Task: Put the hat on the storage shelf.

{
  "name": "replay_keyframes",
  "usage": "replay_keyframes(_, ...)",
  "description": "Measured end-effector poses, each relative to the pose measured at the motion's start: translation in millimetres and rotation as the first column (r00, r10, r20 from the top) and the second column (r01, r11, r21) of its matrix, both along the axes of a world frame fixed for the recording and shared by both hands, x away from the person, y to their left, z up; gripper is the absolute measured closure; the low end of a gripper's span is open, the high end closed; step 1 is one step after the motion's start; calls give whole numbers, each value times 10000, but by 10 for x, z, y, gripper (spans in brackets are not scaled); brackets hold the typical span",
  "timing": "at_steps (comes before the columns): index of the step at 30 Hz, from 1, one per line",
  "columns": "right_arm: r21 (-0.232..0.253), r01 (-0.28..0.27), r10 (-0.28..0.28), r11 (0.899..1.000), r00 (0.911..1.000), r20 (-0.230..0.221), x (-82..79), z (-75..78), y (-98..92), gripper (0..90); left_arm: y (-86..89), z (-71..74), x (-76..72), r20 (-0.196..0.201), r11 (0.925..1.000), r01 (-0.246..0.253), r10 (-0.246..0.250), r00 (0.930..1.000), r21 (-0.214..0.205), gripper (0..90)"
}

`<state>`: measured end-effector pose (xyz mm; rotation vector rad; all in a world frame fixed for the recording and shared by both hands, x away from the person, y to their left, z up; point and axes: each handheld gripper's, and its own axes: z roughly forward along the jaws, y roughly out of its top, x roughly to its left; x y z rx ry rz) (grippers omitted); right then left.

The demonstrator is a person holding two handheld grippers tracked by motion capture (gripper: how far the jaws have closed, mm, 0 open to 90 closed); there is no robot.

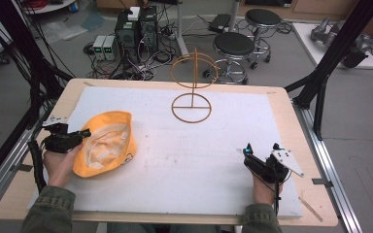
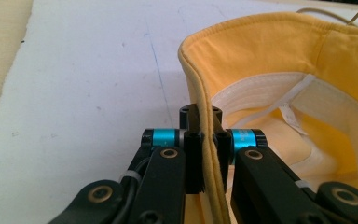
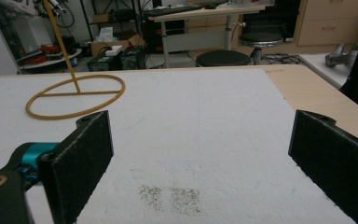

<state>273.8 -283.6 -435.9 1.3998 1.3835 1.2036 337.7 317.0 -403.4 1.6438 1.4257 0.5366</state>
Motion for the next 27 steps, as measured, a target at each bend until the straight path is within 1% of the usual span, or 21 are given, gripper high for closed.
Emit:
replay_keyframes(1, -57, -3, 3, 10000, 10000, 38, 3, -1, -5, 52, 7, 2, -13, 87, 9999, -25, 26, 10000, -132, 874)
replay_keyframes(3, 0, -10, 10, 10000, 10000, 6, 0, 0, 0, 52, 26, 2, -52, 330, 9989, -108, 123, 9994, -450, 874)
replay_keyframes(7, 27, -30, 30, 10000, 10000, 3, 2, -1, 0, 52, 53, -10, -110, 697, 9955, -445, 504, 9963, -834, 874)
replay_keyframes(9, 51, 0, 0, 10000, 10000, 47, 4, -1, -5, 52, 62, -7, -137, 912, 9944, -591, 670, 9936, -875, 874)
replay_keyframes(10, 74, -4, 3, 10000, 10000, 60, 4, 0, -7, 52, 62, -7, -137, 912, 9944, -591, 670, 9936, -875, 875)
replay_keyframes(11, 74, -4, 3, 10000, 10000, 60, 4, 0, -7, 52, 61, 0, -150, 1061, 9936, -662, 759, 9915, -918, 875)
replay_keyframes(12, 119, 2, -3, 9999, 10000, 32, 5, 0, -9, 52, 63, 21, -173, 1314, 9925, -717, 846, 9877, -993, 874)
replay_keyframes(13, 126, 6, -6, 9999, 10000, 29, 6, -1, -9, 52, 59, 36, -186, 1476, 9906, -778, 941, 9846, -1122, 874)
replay_keyframes(15, 178, 5, -6, 9998, 10000, 43, 9, -3, -9, 52, 61, 56, -200, 1695, 9874, -757, 991, 9805, -1391, 875)
replay_keyframes(17, 246, -29, 27, 9997, 10000, 53, 9, -2, -10, 52, 56, 73, -216, 1908, 9853, -831, 1111, 9753, -1490, 875)
replay_keyframes(19, 362, -80, 79, 9993, 10000, 45, 7, -1, -12, 52, 55, 78, -222, 1953, 9849, -856, 1145, 9740, -1505, 875)
replay_keyframes(20, 436, -101, 100, 9990, 9999, 40, 6, -1, -10, 52, 52, 84, -229, 2064, 9844, -892, 1198, 9711, -1518, 875)
replay_keyframes(21, 426, -127, 125, 9990, 9999, 56, 6, 0, -8, 52, 42, 96, -240, 2229, 9829, -920, 1266, 9666, -1593, 875)
replay_keyframes(25, 413, -165, 162, 9990, 9998, 82, 6, -1, -2, 52, 14, 122, -259, 2622, 9827, -873, 1286, 9564, -1635, 875)
replay_keyframes(26, 413, -189, 186, 9990, 9998, 87, 6, -1, -1, 52, 4, 130, -262, 2714, 9827, -920, 1337, 9531, -1610, 875)
replay_keyframes(27, 443, -200, 197, 9988, 9998, 69, 5, -1, 3, 52, -9, 139, -267, 2839, 9818, -1008, 1438, 9480, -1610, 875)
